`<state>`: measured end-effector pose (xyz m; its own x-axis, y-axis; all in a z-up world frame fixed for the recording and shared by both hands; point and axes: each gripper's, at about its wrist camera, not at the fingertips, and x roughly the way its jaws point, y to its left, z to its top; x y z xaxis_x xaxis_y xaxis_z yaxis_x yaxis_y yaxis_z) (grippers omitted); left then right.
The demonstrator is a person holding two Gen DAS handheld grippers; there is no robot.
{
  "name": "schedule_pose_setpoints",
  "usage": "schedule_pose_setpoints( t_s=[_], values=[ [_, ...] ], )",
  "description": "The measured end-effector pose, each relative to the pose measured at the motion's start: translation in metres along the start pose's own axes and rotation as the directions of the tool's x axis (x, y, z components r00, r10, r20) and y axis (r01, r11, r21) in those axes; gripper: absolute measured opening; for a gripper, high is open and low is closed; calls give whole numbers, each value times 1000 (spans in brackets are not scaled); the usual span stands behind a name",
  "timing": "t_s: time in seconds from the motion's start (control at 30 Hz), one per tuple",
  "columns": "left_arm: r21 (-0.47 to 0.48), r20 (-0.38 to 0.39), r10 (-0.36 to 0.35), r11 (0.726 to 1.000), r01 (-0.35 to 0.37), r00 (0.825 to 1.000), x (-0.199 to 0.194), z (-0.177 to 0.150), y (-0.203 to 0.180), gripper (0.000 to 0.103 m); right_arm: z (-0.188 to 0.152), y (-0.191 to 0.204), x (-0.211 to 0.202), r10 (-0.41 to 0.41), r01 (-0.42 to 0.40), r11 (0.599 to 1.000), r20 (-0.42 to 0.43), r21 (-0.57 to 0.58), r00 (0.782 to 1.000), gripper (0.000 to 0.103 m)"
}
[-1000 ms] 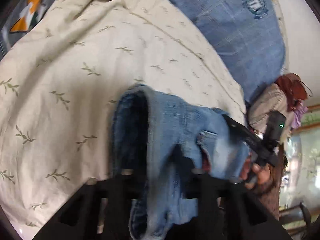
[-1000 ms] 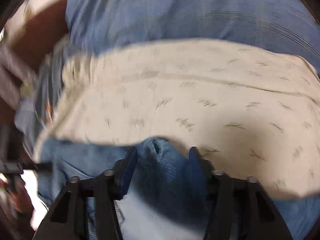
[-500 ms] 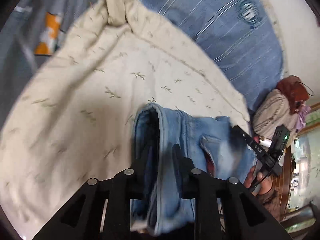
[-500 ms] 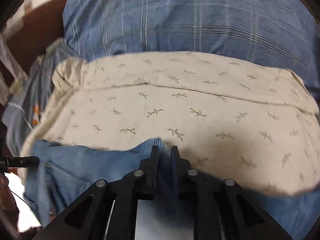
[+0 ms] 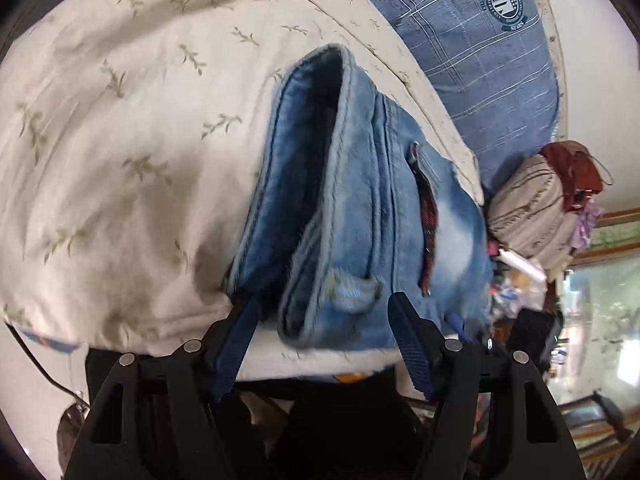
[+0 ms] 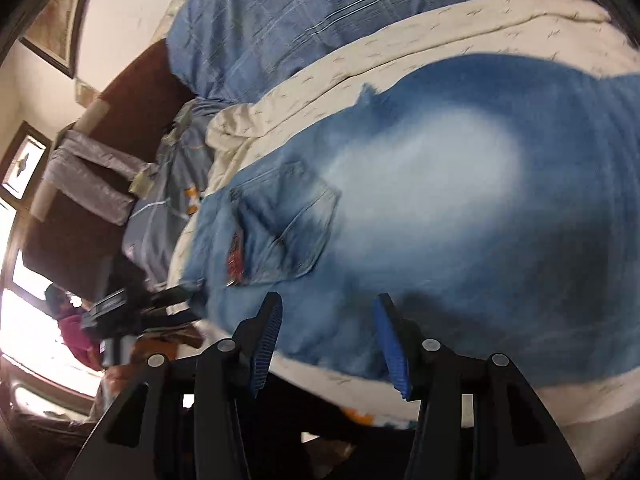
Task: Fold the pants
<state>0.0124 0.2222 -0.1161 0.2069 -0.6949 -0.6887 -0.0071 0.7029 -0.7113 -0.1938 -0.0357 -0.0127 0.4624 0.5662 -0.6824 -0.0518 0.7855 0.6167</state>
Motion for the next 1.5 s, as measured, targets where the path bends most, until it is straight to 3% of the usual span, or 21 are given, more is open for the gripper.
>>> schedule_pose_setpoints(
  t_s=[0.13, 0.23, 0.33, 0.47, 0.5, 0.6, 0.63, 0.67, 0.7, 0.77, 0.8, 0.83, 0.93, 1.0, 1.03, 1.13, 1.2, 1.27, 1.3, 1.4, 1.5],
  values=[
    [-2, -17, 21, 1000, -21, 1000, 2, 5, -1, 53, -7, 0, 2, -77, 77, 997, -3, -21, 997, 49],
    [36, 8, 36, 999, -36, 999, -15, 6, -6, 53, 4, -31, -44, -110, 97, 992, 161, 86, 981, 49],
    [55, 43, 45, 997, -48, 998, -36, 11, -11, 58, 27, -92, -114, -324, 244, 934, 332, 259, 886, 51],
    [43, 66, 63, 997, -66, 996, -42, 16, -15, 63, 59, -168, -180, -560, 395, 806, 352, 442, 749, 65],
    [31, 63, 73, 997, -75, 995, -39, 19, -15, 63, 64, -182, -186, -586, 405, 782, 340, 473, 736, 66],
    [3, 36, 102, 995, -102, 994, -23, 27, -17, 58, 79, -221, -182, -581, 385, 761, 284, 522, 763, 69],
    [2, 22, 113, 994, -113, 993, -17, 28, -20, 42, 83, -228, -174, -566, 387, 768, 258, 510, 783, 69],
    [8, 10, 116, 993, -116, 993, -12, 28, -27, 34, 86, -227, -167, -558, 404, 780, 240, 478, 794, 49],
    [28, 9, 121, 992, -122, 993, -14, 26, -34, 30, 92, -217, -164, -581, 462, 787, 241, 409, 777, 16],
    [84, 76, 158, 983, -164, 985, -24, 22, -48, 30, 93, -195, -176, -541, 439, 836, 366, 328, 757, 8],
    [96, 97, 182, 977, -191, 979, -24, 23, -51, 30, 92, -190, -187, -547, 432, 834, 425, 343, 721, 8],
    [108, 106, 216, 968, -227, 971, -21, 24, -53, 30, 93, -198, -191, -568, 436, 819, 425, 372, 705, 8],
    [103, 61, 299, 947, -304, 952, 2, 27, -45, 31, 95, -234, -165, -633, 507, 752, 245, 422, 735, 10],
    [103, 74, 301, 946, -307, 951, 0, 25, -48, 31, 90, -227, -162, -653, 528, 744, 279, 409, 704, 21],
    [108, 76, 304, 944, -311, 950, -4, 23, -51, 31, 87, -222, -166, -644, 511, 751, 294, 418, 706, 23],
    [102, 93, 265, 956, -274, 960, -33, 13, -57, 31, 68, -208, -189, -587, 411, 788, 356, 458, 727, 33],
    [99, 120, 252, 959, -264, 960, -59, -5, -57, 30, 38, -196, -205, -519, 314, 825, 408, 470, 751, 51],
    [99, 117, 171, 978, -182, 978, -79, -27, -58, 32, 10, -189, -214, -453, 222, 848, 442, 481, 774, 61],
    [100, 110, 131, 985, -142, 985, -79, -36, -62, 38, -8, -187, -213, -419, 173, 854, 451, 490, 788, 64],
    [134, 85, 42, 989, -53, 996, -82, -64, -64, 66, -40, -191, -199, -359, 79, 839, 440, 538, 823, 66],
    [103, 8, 45, 994, -46, 999, -64, -69, -48, 64, -51, -202, -180, -330, 20, 810, 428, 586, 842, 66]
  ],
)
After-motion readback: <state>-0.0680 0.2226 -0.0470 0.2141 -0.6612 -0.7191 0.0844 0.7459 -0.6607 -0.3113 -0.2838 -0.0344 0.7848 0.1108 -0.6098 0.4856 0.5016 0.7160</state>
